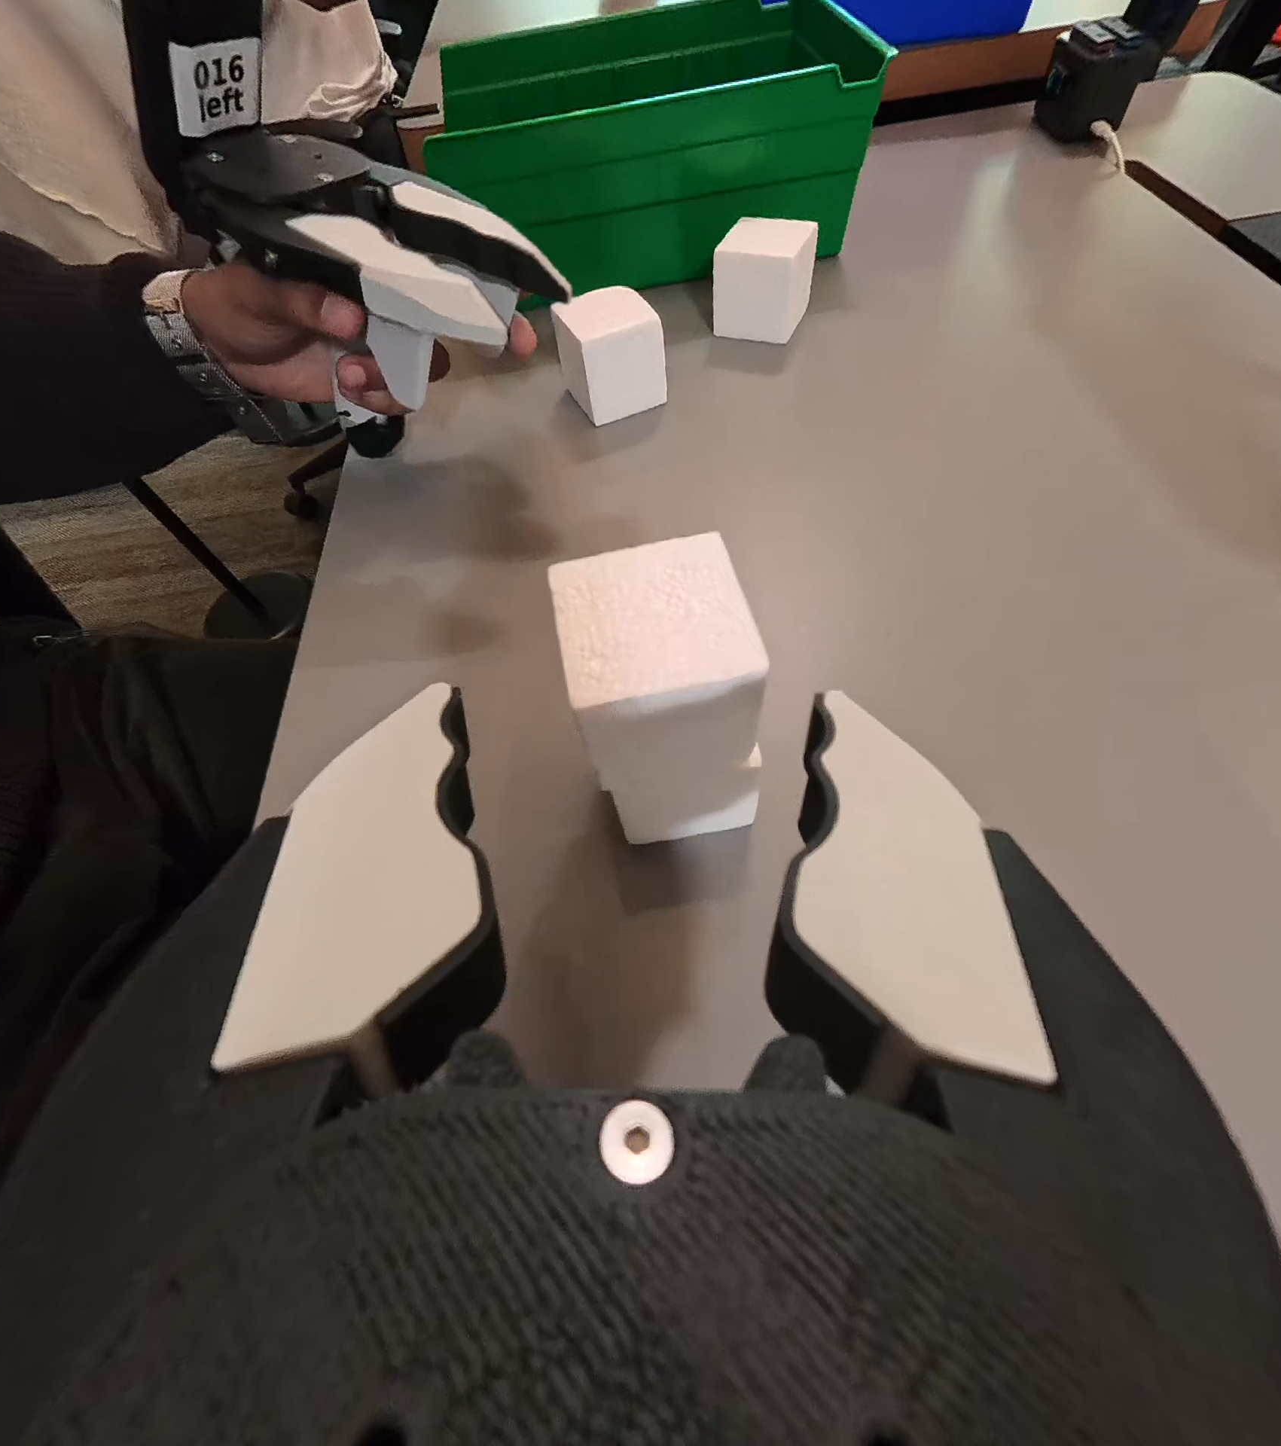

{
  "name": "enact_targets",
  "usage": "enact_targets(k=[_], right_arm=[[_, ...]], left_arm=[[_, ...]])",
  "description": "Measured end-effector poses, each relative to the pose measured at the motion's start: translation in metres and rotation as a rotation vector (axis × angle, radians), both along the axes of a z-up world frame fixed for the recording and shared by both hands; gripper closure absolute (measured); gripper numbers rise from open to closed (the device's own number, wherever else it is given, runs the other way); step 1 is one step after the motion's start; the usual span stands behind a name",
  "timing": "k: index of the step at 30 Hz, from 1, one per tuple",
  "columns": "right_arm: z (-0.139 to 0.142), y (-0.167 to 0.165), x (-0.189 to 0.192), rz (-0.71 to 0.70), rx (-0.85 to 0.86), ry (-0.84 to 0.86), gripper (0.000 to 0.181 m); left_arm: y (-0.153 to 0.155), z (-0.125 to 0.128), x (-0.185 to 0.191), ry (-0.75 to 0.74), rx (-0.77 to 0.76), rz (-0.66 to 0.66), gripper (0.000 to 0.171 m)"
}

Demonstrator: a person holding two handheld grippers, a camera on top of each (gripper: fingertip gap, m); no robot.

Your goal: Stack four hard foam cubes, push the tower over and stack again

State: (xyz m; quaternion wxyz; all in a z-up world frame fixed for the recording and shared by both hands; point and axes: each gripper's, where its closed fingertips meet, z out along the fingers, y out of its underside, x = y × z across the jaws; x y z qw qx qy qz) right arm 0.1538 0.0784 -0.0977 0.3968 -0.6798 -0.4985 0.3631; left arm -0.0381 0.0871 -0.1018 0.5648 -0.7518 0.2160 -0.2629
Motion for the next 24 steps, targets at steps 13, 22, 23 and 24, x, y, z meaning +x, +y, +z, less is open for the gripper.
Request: enact_targets(k=[13,22,23,24], right_arm=[[0.010,-0.060,0.078,-0.235,0.037,-0.008,0.090],[0.058,-0.088,0.050,-0.137,0.102,0.147,0.108],[0.066,-0.082,0.047,-0.134,0.117,0.180,0.107],[0.069,-0.074,0.047,-0.139,0.123,0.194,0.106]], left_arm=[[0.032,0.017,0.111,0.030,0.110,-0.200,0.120],[0.019,0.018,0.109,0.066,0.132,-0.327,0.148],[0.010,0.021,0.106,0.044,0.136,-0.358,0.150],[0.004,0.023,0.099,0.037,0.146,-0.357,0.153]])
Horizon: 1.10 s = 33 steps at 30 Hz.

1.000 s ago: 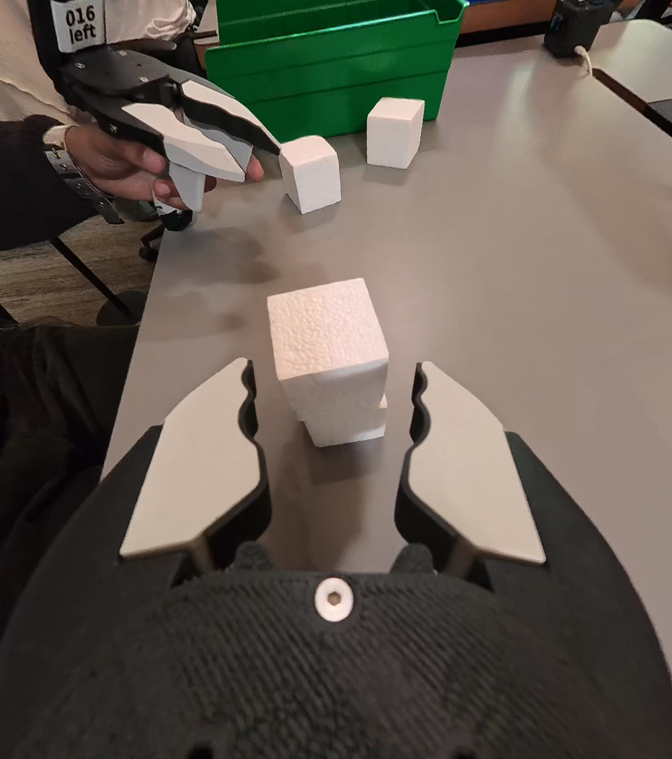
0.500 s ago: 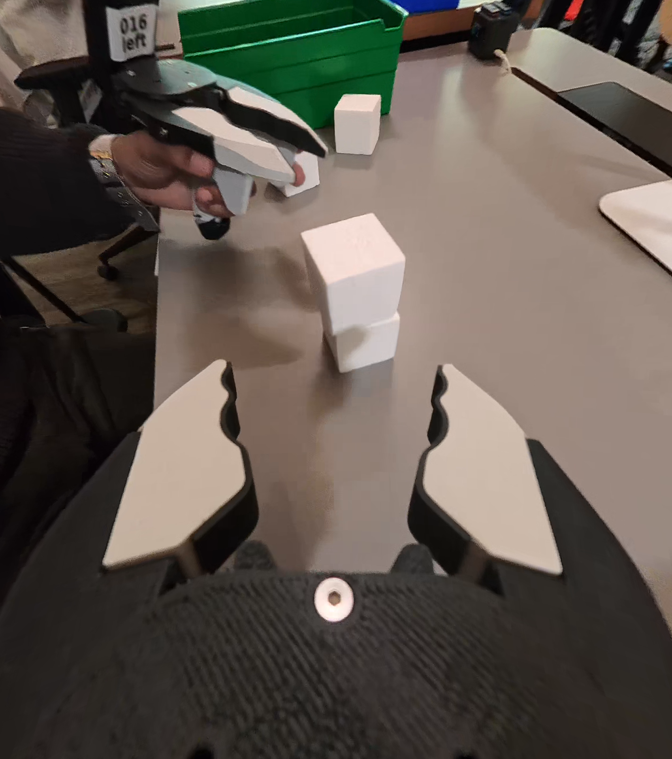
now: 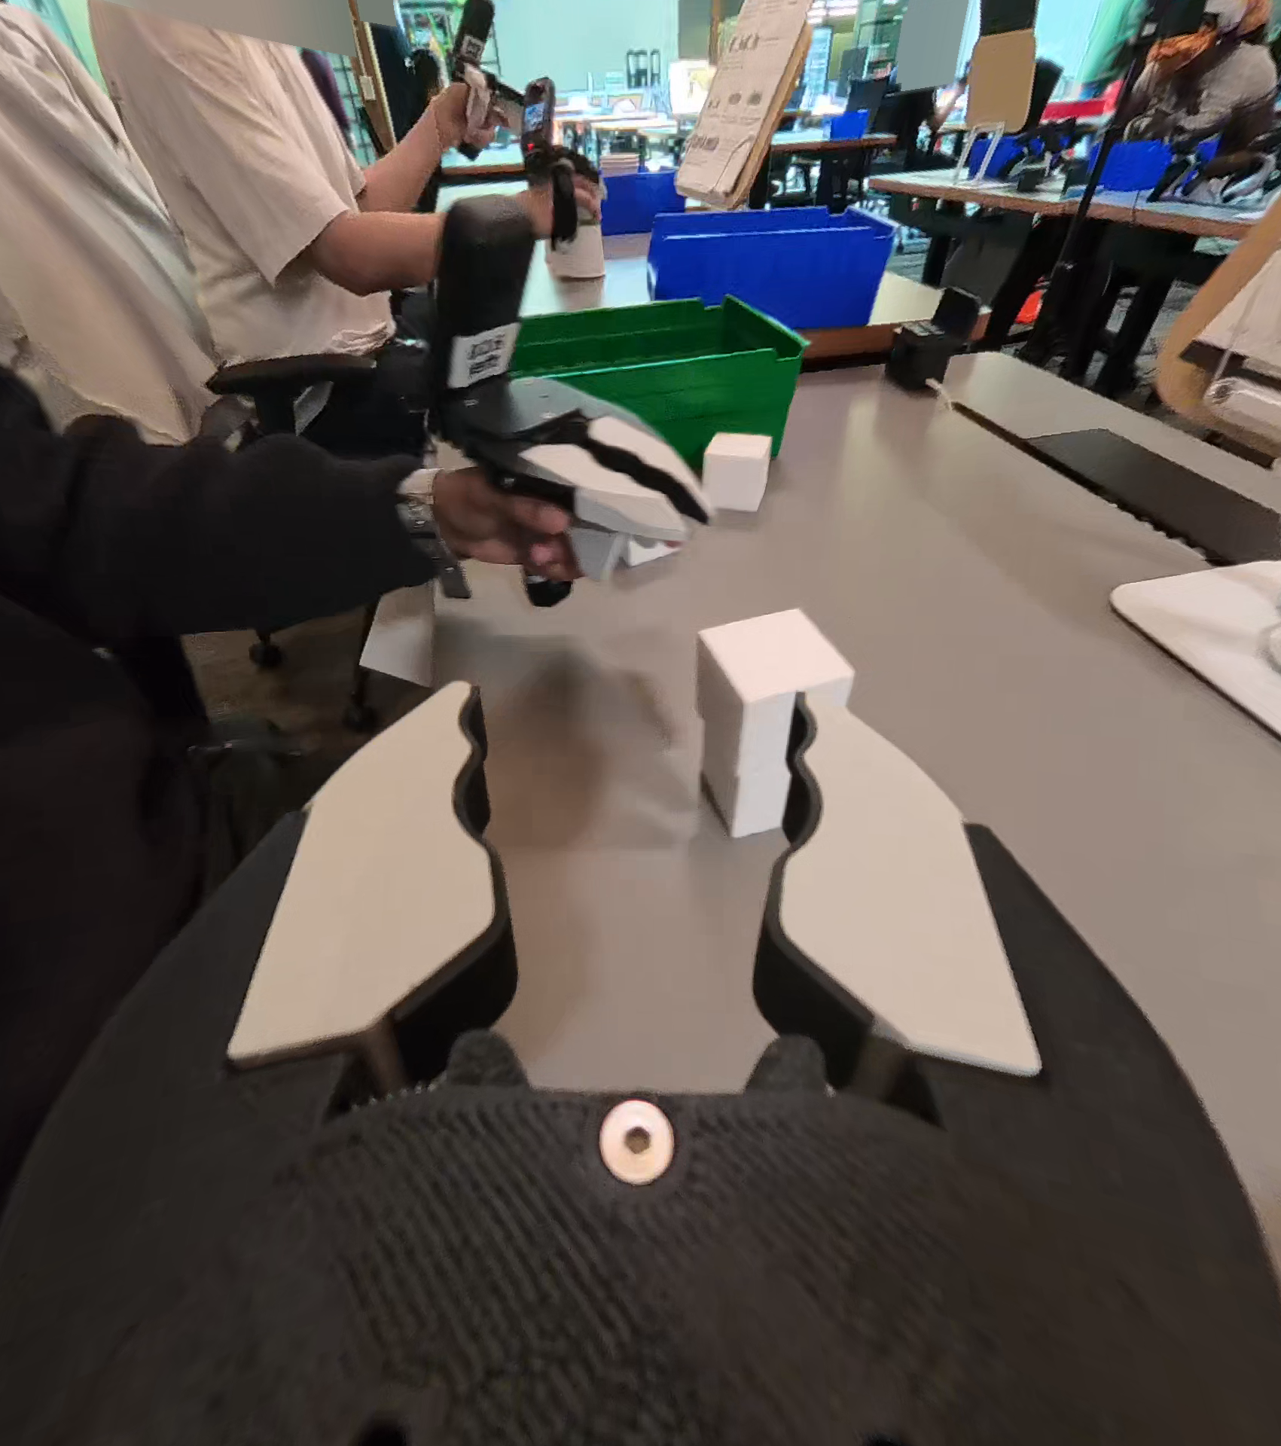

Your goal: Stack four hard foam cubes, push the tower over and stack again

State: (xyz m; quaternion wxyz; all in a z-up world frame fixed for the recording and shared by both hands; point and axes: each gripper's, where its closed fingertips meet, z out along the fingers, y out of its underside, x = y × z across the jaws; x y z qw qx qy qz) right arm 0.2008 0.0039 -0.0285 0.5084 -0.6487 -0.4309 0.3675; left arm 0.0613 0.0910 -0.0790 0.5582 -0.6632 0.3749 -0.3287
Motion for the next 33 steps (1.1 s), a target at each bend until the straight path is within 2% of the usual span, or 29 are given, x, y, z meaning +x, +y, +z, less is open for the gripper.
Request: enact_targets(k=[3,5,7,10,12,16,18,21,25,30,33], right_arm=[[0.002,0.021,-0.006,0.019,-0.023,-0.002,0.104],[0.023,0.026,-0.024,0.072,-0.016,0.056,0.104],[0.042,0.025,-0.050,0.133,0.026,0.069,0.103],[0.049,0.026,-0.091,0.219,0.067,0.014,0.099],[0.057,0.023,-0.121,0.296,0.060,0.051,0.100],[0.080,0.012,-0.184,0.375,-0.069,0.151,0.100],[0.081,0.001,-0.217,0.399,-0.085,0.150,0.100],[0.061,-0.001,-0.261,0.361,-0.102,0.113,0.098],[0.007,0.024,-0.305,0.246,-0.149,-0.016,0.088],[-0.065,0.083,-0.325,0.000,-0.173,-0.184,0.081],[-0.089,0.100,-0.324,-0.105,-0.154,-0.257,0.079]], left_arm=[[-0.002,0.009,-0.040,-0.029,0.049,0.126,0.156],[-0.003,0.012,-0.076,-0.057,0.043,0.228,0.157],[-0.006,0.013,-0.115,-0.103,0.021,0.336,0.153],[-0.015,0.016,-0.168,-0.154,0.018,0.507,0.140],[-0.026,0.016,-0.200,-0.182,0.009,0.611,0.132],[-0.055,0.011,-0.244,-0.231,-0.027,0.743,0.132],[-0.065,0.012,-0.258,-0.224,-0.021,0.794,0.132],[-0.072,0.013,-0.263,-0.230,-0.025,0.808,0.131],[-0.070,0.013,-0.264,-0.212,-0.010,0.824,0.130],[-0.047,0.026,-0.252,-0.284,0.017,0.788,0.130],[-0.029,0.032,-0.249,-0.286,0.045,0.810,0.131]])
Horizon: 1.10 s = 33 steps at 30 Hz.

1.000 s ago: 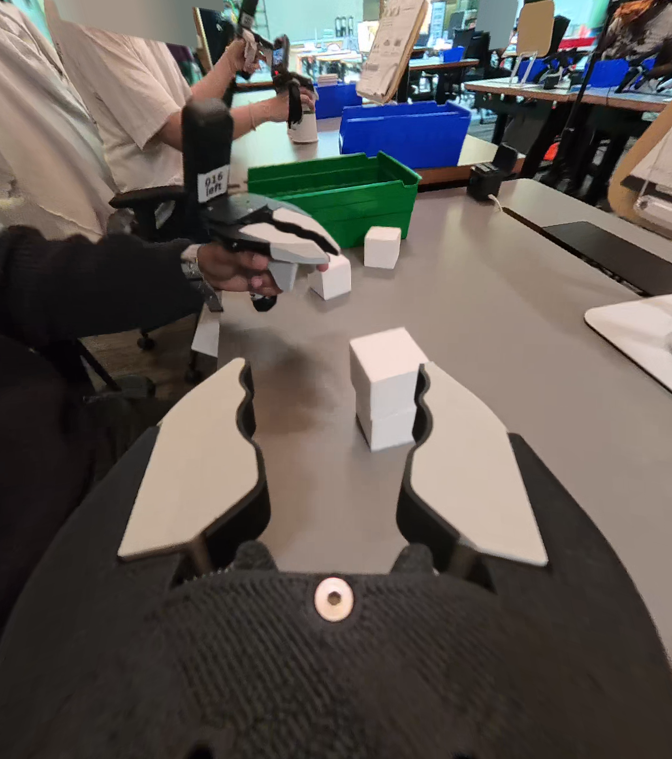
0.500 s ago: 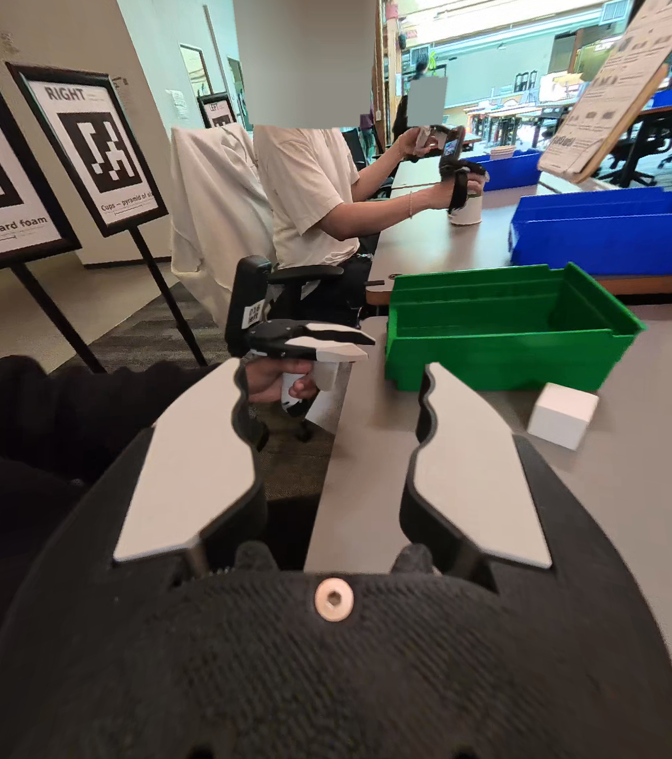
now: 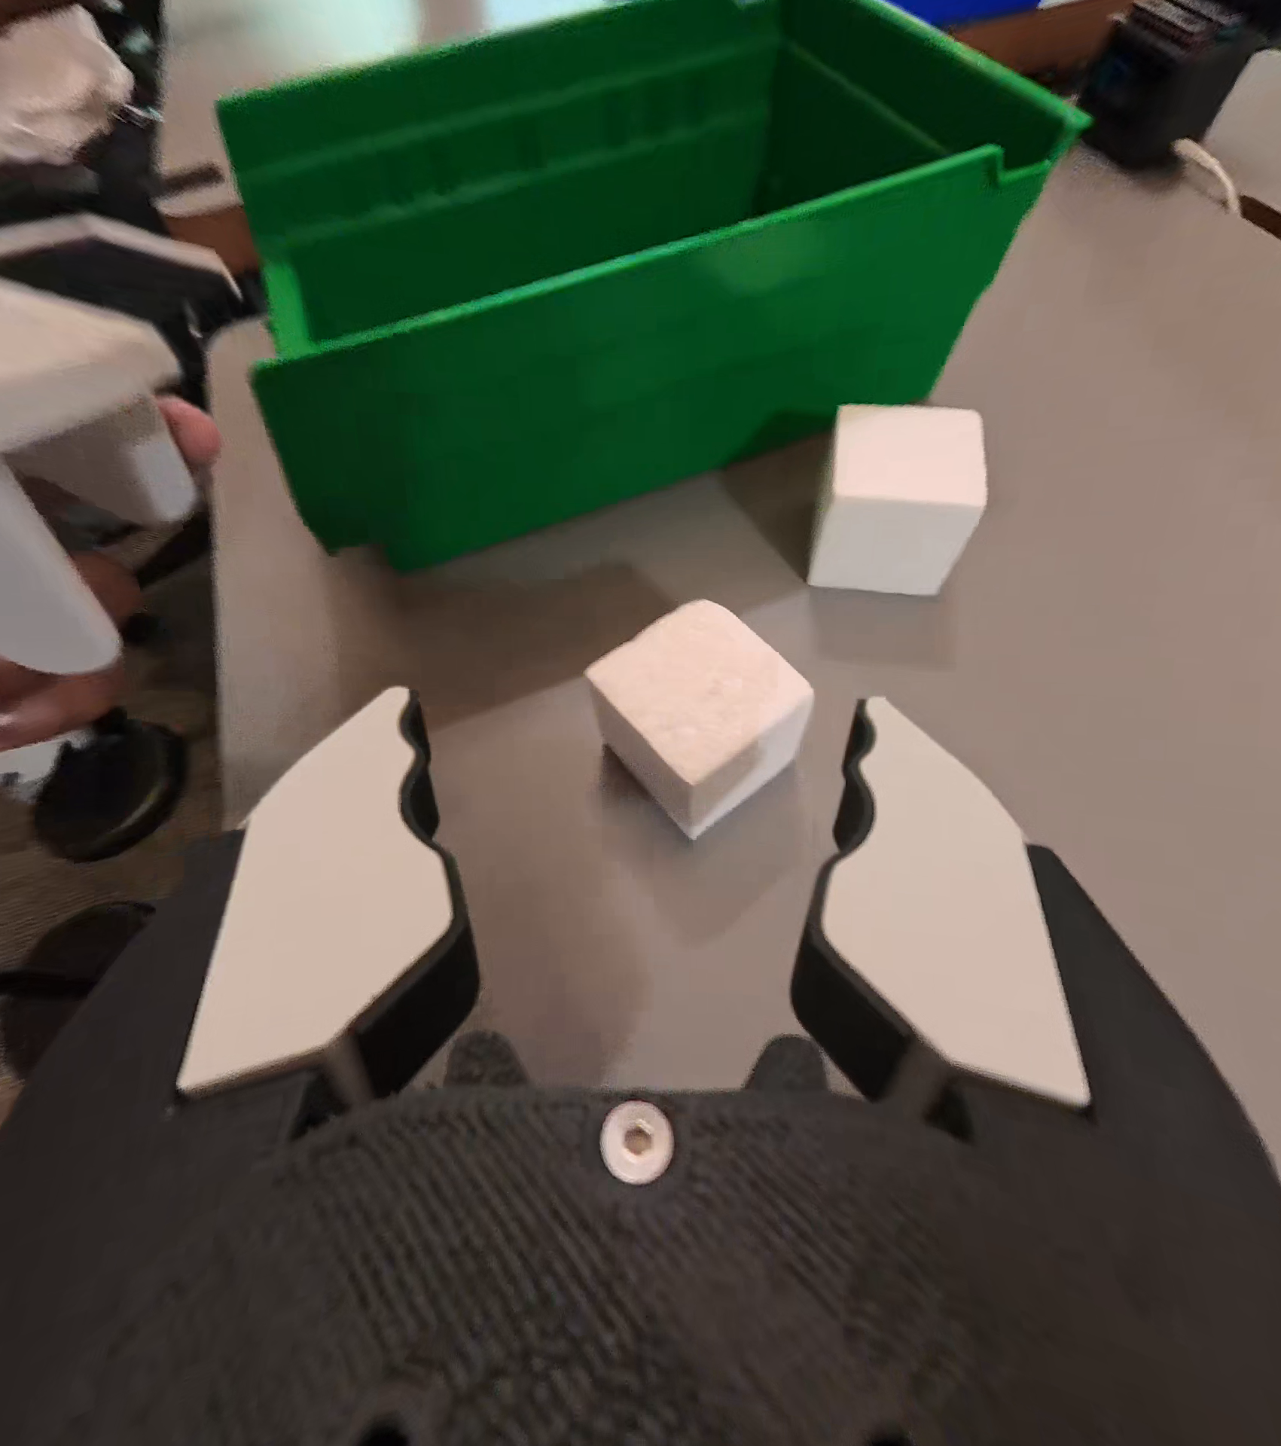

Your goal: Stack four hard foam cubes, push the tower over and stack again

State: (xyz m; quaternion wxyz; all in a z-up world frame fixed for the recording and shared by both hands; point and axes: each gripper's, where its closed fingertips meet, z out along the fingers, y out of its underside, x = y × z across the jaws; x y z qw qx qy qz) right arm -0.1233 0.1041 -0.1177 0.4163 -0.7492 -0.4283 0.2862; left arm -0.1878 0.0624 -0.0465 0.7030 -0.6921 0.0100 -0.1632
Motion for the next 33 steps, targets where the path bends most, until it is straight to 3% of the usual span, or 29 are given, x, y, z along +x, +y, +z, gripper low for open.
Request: enact_targets(k=[3,8,13,15,19,24,29,33], right_arm=[[-0.010,0.008,0.000,0.019,0.032,-0.059,0.078],[-0.019,0.009,-0.004,0.195,-0.028,-0.092,0.077],[-0.032,0.015,-0.011,0.293,-0.035,-0.179,0.078],[-0.035,0.008,-0.009,0.322,-0.083,-0.197,0.086],[-0.011,-0.030,0.002,0.375,-0.099,-0.129,0.093],[0.007,-0.023,0.011,0.301,0.032,-0.093,0.095],[-0.017,-0.013,0.002,0.128,-0.105,-0.034,0.080],[-0.037,-0.013,-0.001,0.073,-0.073,-0.065,0.079]], left_arm=[[0.013,0.009,0.005,-0.007,0.033,-0.012,0.131],[0.031,0.008,0.025,-0.051,0.008,-0.136,0.136],[0.041,0.005,0.032,0.004,-0.001,-0.168,0.136],[0.040,0.004,0.031,0.016,0.002,-0.160,0.139],[0.037,0.008,0.023,-0.005,0.020,-0.141,0.145],[0.039,0.003,0.023,-0.034,-0.007,-0.149,0.144],[0.036,0.002,0.027,-0.002,-0.007,-0.145,0.145],[0.038,-0.001,0.025,-0.013,-0.019,-0.146,0.144]])
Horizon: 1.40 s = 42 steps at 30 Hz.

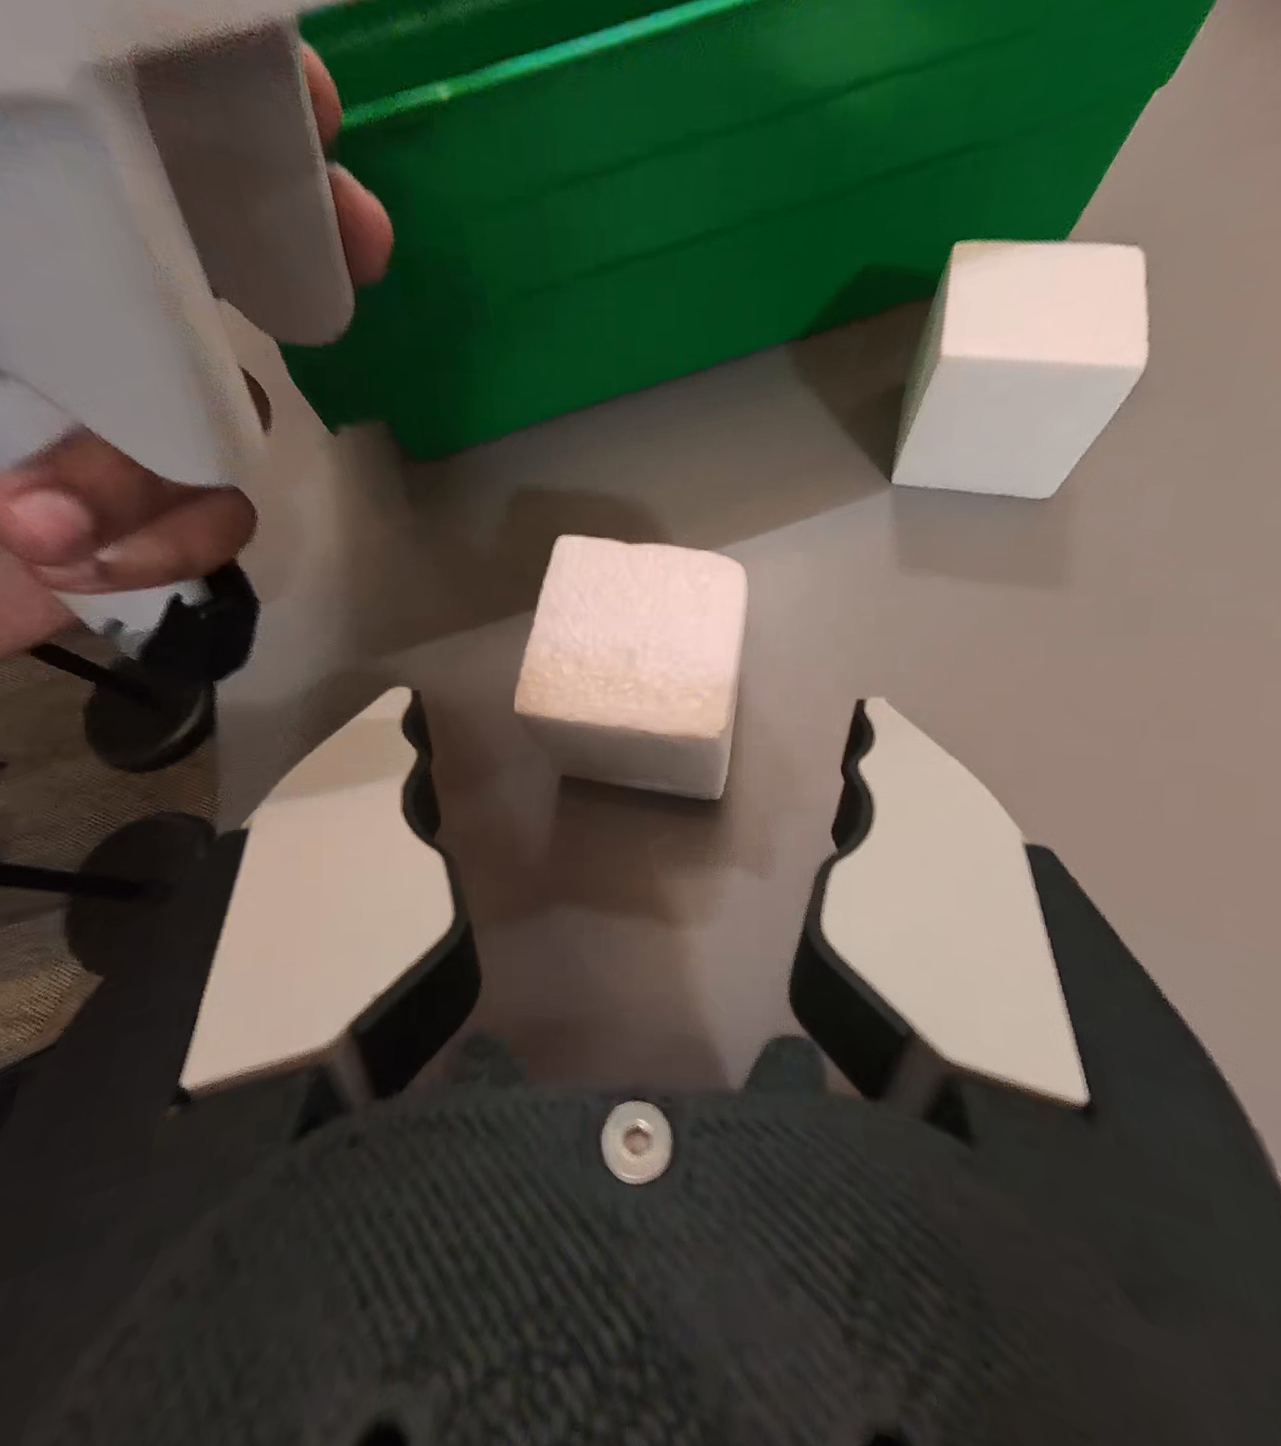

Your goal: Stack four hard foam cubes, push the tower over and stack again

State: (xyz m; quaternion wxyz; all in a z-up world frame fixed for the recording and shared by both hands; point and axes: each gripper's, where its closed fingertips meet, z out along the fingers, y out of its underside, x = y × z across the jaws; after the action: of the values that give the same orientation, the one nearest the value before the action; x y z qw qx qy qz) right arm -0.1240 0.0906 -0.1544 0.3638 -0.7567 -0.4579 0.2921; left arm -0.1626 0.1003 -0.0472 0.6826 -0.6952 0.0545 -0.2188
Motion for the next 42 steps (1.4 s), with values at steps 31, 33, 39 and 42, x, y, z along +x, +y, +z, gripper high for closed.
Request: enact_targets(k=[31,33,39,42], right_arm=[[0.170,0.005,0.272,-0.275,0.221,0.216,0.126],[0.160,0.004,0.288,-0.266,0.205,0.198,0.126],[0.137,-0.006,0.325,-0.323,0.186,0.175,0.126],[0.134,-0.014,0.332,-0.276,0.189,0.186,0.126]], left_arm=[[-0.028,-0.041,0.143,-0.035,-0.222,-0.429,0.141],[-0.027,-0.046,0.161,0.023,-0.227,-0.473,0.141],[-0.013,-0.055,0.202,0.109,-0.233,-0.558,0.139],[-0.010,-0.057,0.222,0.089,-0.250,-0.613,0.137]])
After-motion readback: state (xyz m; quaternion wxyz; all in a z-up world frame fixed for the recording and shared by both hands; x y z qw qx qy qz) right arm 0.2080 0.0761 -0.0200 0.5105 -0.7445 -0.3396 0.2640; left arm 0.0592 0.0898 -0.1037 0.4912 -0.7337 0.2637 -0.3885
